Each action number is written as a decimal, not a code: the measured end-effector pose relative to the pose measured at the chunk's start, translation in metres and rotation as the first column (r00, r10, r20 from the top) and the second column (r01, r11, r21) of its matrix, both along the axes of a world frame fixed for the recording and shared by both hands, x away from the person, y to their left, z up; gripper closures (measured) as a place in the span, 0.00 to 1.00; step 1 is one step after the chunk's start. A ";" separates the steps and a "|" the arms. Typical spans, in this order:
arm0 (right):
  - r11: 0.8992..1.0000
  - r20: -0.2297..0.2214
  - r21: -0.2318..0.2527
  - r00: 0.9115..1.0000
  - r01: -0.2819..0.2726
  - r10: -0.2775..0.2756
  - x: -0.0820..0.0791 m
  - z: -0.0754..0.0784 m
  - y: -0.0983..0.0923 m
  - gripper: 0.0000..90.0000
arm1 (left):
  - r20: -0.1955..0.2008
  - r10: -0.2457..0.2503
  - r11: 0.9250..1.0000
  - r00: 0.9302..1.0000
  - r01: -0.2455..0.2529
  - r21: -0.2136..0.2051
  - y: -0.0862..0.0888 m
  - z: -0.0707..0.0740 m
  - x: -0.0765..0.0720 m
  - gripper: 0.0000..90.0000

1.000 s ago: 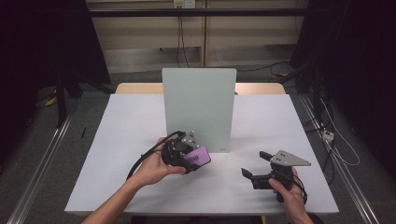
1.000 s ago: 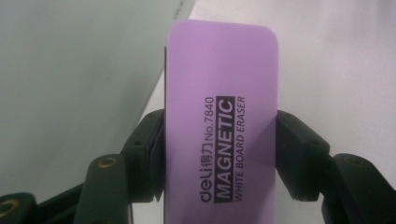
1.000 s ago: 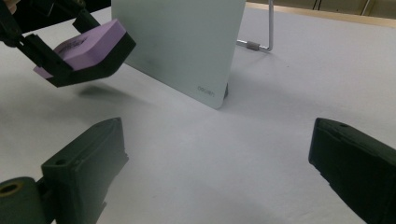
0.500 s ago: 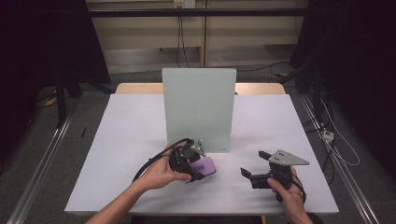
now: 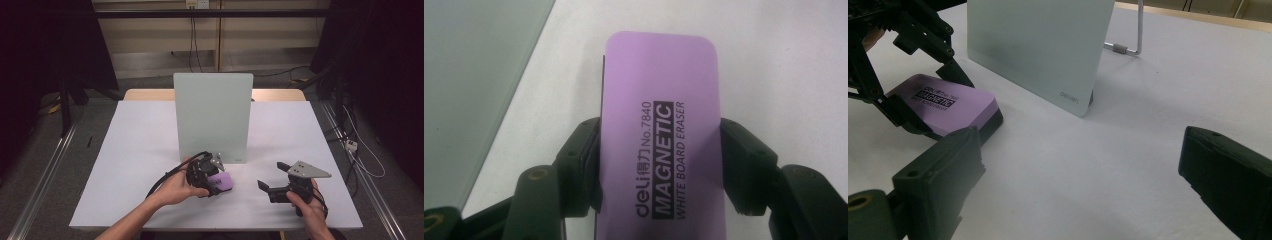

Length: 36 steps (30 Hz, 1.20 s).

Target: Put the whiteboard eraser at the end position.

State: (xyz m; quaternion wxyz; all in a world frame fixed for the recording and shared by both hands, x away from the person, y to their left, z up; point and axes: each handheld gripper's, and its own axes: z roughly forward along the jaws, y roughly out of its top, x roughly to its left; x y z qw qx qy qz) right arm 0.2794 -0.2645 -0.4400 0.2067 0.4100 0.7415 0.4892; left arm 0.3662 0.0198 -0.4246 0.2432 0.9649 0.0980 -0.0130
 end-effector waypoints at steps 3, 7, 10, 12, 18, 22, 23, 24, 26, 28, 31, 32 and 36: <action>1.000 0.001 -0.002 1.000 0.000 0.000 0.000 0.000 0.000 0.04 | -0.002 0.013 1.000 1.000 -0.013 -0.020 0.001 -0.002 0.000 0.44; 1.000 0.002 -0.004 1.000 -0.002 0.002 0.000 0.000 0.001 0.04 | 0.024 0.016 1.000 1.000 -0.015 -0.025 0.002 -0.002 -0.002 0.44; 1.000 0.002 -0.003 1.000 0.002 -0.002 0.000 0.000 0.000 0.04 | 0.029 0.019 1.000 0.999 -0.019 -0.013 0.001 -0.002 -0.002 0.40; 1.000 0.003 -0.004 1.000 0.000 0.000 0.000 0.000 0.000 0.04 | 0.025 0.022 1.000 0.999 -0.022 -0.019 0.001 -0.004 -0.002 0.33; 1.000 0.001 -0.001 1.000 0.000 0.000 -0.001 0.000 0.000 0.04 | 0.044 0.024 1.000 0.999 -0.023 -0.018 0.002 -0.004 -0.003 0.24; 1.000 0.004 -0.002 1.000 -0.002 0.002 -0.001 0.001 0.000 0.04 | 0.064 0.060 0.998 0.996 -0.057 -0.040 0.005 0.000 -0.004 0.11; 1.000 0.004 -0.002 1.000 -0.002 0.002 -0.001 0.001 0.001 0.04 | 0.062 0.067 0.996 0.996 -0.064 -0.056 0.007 0.003 -0.004 0.11; 1.000 0.004 -0.003 1.000 -0.003 0.003 -0.001 0.001 0.001 0.04 | 0.055 0.078 0.994 0.995 -0.073 -0.077 0.008 0.005 -0.004 0.11; 1.000 0.003 0.000 1.000 -0.003 0.003 -0.001 0.001 0.001 0.04 | 0.064 0.105 0.989 0.992 -0.097 -0.113 0.012 0.011 -0.005 0.09; 1.000 0.002 -0.001 1.000 -0.005 0.005 -0.001 0.001 0.001 0.04 | 0.067 0.105 0.986 0.992 -0.095 -0.137 0.017 0.016 -0.005 0.08; 1.000 0.001 -0.002 1.000 -0.004 0.004 0.000 0.000 0.001 0.04 | 0.057 0.119 0.978 0.991 -0.108 -0.176 0.022 0.021 -0.004 0.07; 1.000 0.001 -0.002 1.000 -0.004 0.004 0.000 0.000 0.001 0.04 | 0.066 0.134 0.976 0.989 -0.120 -0.180 0.023 0.022 -0.003 0.07; 1.000 0.002 -0.003 1.000 -0.004 0.004 0.000 0.000 0.002 0.04 | 0.092 0.181 0.962 0.979 -0.157 -0.223 0.031 0.028 -0.002 0.08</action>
